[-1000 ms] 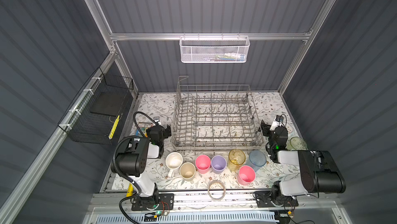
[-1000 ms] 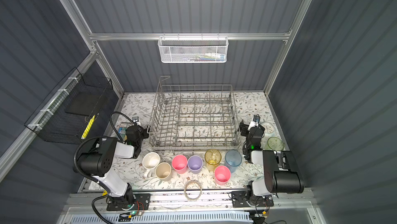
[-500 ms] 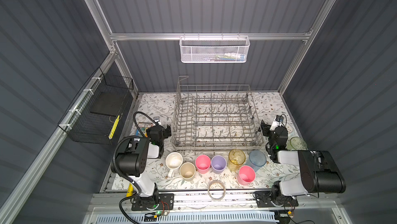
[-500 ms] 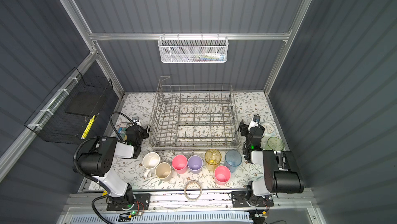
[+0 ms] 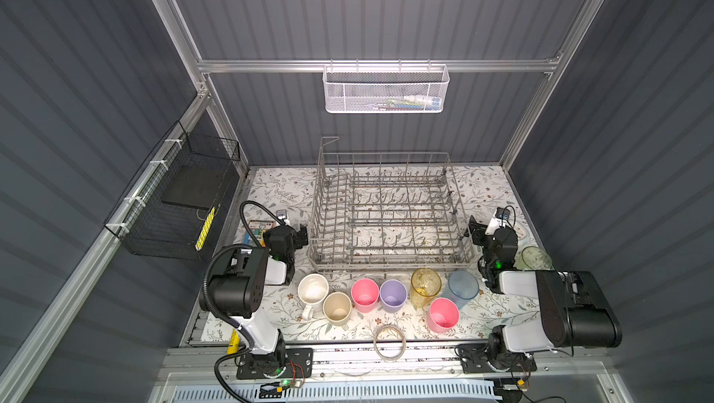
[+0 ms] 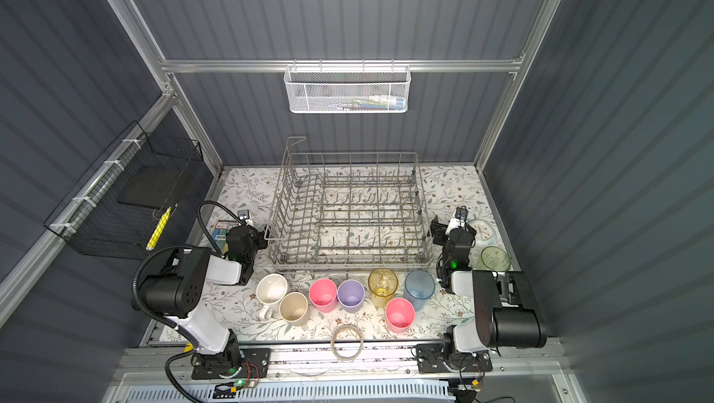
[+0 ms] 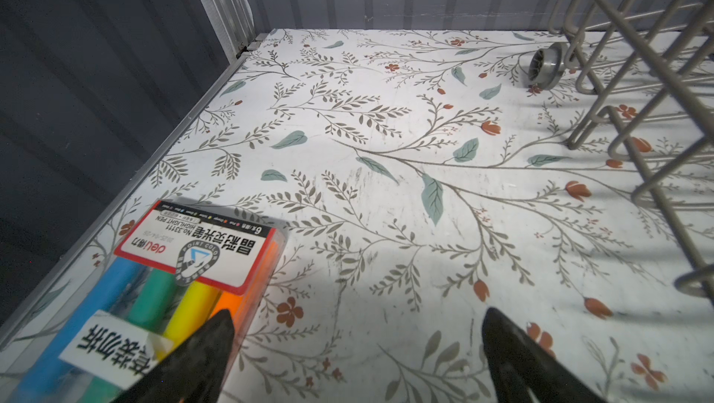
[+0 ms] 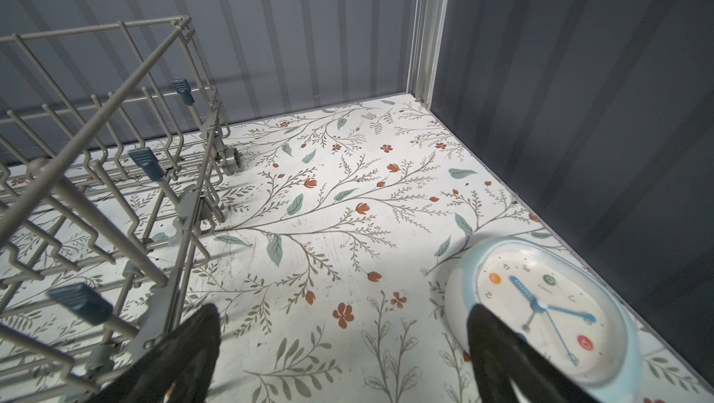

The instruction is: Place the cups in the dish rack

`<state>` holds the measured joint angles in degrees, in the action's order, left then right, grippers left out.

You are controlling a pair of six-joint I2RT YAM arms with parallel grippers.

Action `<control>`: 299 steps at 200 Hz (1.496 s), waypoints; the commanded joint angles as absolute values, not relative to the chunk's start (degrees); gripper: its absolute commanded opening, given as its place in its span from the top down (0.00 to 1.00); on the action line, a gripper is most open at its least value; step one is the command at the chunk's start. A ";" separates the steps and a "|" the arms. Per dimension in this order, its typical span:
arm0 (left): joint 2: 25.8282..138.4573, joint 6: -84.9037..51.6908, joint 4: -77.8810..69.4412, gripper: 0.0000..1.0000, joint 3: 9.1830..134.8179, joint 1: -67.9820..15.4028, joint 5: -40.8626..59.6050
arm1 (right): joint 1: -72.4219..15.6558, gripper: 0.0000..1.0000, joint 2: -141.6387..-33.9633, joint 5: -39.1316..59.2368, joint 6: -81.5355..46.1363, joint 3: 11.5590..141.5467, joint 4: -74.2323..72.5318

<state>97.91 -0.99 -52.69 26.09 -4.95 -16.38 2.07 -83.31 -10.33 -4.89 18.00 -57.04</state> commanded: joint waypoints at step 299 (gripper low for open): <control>74.51 -9.93 -8.82 0.04 46.75 -5.27 -5.56 | 13.41 0.44 -59.02 -10.99 -22.74 55.36 40.76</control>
